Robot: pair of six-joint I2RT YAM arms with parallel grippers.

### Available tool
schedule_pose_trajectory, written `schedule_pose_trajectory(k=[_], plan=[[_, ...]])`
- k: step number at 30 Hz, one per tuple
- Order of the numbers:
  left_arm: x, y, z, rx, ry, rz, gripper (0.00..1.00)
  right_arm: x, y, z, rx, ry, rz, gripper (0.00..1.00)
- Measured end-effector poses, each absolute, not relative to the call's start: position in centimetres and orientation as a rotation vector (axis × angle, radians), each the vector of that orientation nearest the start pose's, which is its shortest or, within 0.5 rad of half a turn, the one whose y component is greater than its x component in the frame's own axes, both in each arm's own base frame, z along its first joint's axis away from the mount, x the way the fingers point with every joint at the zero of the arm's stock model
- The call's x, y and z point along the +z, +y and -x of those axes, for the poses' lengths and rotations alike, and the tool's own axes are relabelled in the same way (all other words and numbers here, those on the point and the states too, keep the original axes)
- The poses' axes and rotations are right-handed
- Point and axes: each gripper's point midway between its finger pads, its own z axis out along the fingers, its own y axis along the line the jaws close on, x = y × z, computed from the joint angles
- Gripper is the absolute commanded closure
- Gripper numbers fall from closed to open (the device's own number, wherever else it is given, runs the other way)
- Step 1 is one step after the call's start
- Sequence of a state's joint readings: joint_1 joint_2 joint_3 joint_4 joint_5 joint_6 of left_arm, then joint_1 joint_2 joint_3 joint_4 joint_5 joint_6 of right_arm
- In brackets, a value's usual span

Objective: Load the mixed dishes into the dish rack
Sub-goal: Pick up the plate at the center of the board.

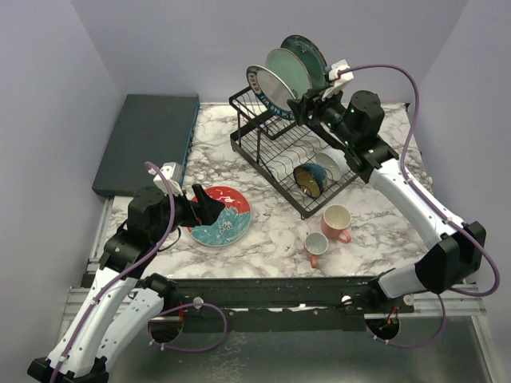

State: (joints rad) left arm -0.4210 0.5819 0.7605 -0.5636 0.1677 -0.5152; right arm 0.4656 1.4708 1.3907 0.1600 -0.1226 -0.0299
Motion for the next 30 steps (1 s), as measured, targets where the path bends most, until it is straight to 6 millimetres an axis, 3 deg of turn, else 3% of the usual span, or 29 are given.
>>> schedule_pose_trajectory(k=[5,8,11,15,18,30], plan=[[23.5,-14.4,-20.2,-0.764,2.038,-0.015,0.01,39.4,23.3,-40.3,0.511,1.452,0.439,0.29],[23.3,-14.4,-20.3,-0.762,2.045,-0.013,0.01,39.4,23.2,-38.8,0.560,1.459,0.431,0.34],[23.2,-14.4,-20.3,-0.761,2.050,-0.012,0.01,38.9,23.3,-37.6,0.608,1.475,0.430,0.48],[23.2,-14.4,-20.3,-0.760,2.050,-0.012,0.01,38.2,24.0,-37.2,0.666,1.499,0.438,0.84],[23.2,-14.4,-20.3,-0.760,2.051,-0.012,0.01,37.7,24.6,-37.6,0.695,1.520,0.437,1.00],[23.2,-14.3,-20.5,-0.748,2.049,-0.003,0.01,37.0,27.5,-43.7,0.689,1.561,0.430,1.00]])
